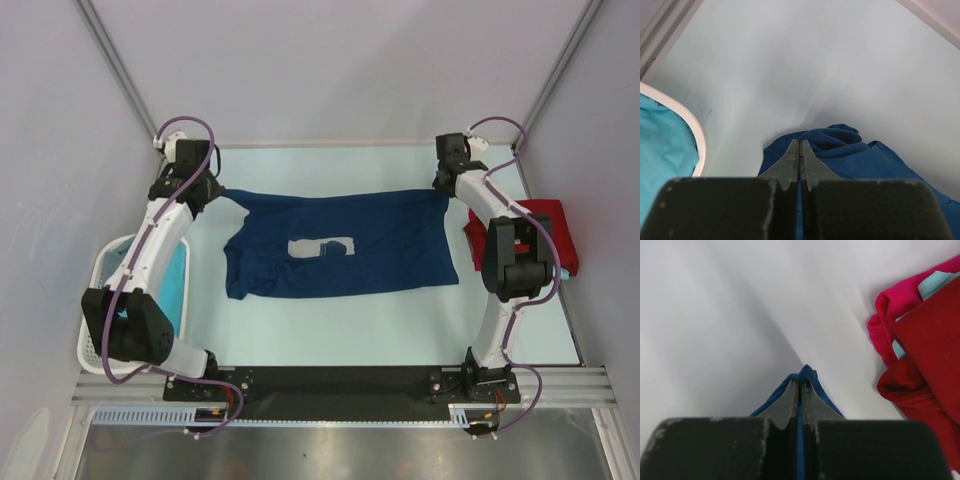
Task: Fold and stack the t-shirts
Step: Fold the other side of the tshirt into a rectangle
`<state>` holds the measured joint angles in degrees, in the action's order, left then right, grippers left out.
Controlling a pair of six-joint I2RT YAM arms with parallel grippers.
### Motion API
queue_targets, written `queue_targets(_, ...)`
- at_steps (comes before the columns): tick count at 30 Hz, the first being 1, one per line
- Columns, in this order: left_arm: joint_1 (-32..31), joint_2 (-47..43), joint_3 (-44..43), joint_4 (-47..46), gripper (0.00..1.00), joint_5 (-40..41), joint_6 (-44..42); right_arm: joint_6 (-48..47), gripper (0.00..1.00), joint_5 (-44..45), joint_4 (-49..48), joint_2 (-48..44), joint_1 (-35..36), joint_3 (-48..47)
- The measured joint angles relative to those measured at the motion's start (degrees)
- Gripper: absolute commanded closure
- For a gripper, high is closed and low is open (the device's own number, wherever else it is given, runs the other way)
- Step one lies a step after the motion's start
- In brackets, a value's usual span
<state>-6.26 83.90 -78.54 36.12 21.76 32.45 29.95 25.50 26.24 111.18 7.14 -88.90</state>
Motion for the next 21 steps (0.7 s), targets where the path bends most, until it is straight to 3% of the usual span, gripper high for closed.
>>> queue_targets(21,2.0,0.7,1.9,-1.1,1.0,-4.2,0.6,0.4,1.0,0.6,0.5,-0.5,0.6,1.1)
